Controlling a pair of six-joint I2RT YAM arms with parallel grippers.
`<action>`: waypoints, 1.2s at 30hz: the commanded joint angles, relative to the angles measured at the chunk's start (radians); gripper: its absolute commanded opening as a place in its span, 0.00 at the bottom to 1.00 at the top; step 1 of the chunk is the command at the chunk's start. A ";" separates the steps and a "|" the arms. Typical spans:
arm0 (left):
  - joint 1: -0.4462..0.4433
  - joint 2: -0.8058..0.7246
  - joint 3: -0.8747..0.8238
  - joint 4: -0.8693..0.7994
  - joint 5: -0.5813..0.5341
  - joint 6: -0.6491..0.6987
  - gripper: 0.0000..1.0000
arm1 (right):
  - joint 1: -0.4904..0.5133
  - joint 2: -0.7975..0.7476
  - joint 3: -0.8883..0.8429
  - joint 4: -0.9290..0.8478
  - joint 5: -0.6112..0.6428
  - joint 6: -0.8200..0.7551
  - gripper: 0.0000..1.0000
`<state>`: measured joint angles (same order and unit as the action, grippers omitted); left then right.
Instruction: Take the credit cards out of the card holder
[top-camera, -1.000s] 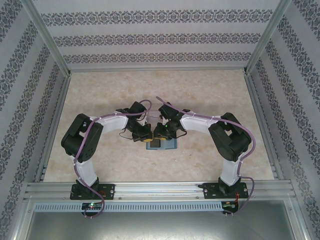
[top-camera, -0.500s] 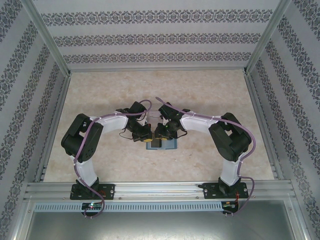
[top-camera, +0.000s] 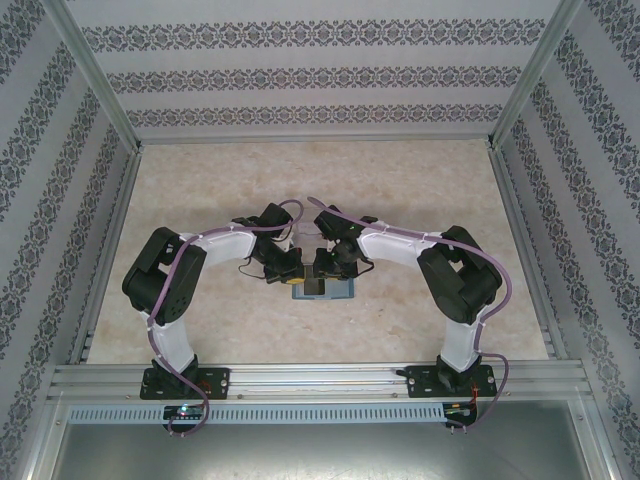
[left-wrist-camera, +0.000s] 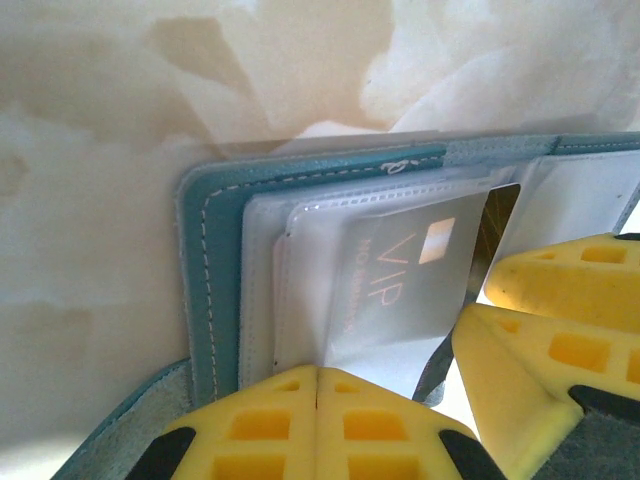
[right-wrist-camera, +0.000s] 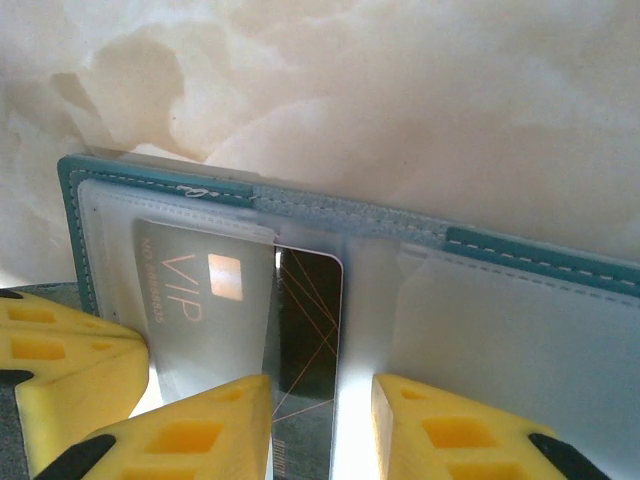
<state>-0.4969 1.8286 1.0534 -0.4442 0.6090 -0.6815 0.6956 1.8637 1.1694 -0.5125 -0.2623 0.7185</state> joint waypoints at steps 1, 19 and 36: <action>-0.009 -0.011 0.006 -0.092 -0.058 0.013 0.03 | -0.012 -0.039 -0.012 -0.001 -0.019 0.004 0.33; -0.009 -0.035 0.059 -0.067 0.005 -0.015 0.03 | -0.020 -0.043 -0.082 0.181 -0.206 0.068 0.31; -0.009 0.002 0.024 -0.073 0.004 0.004 0.02 | -0.020 -0.001 -0.058 0.057 -0.095 0.024 0.30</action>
<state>-0.4969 1.8233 1.0889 -0.5117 0.6064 -0.6857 0.6720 1.8599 1.1019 -0.3660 -0.4324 0.7673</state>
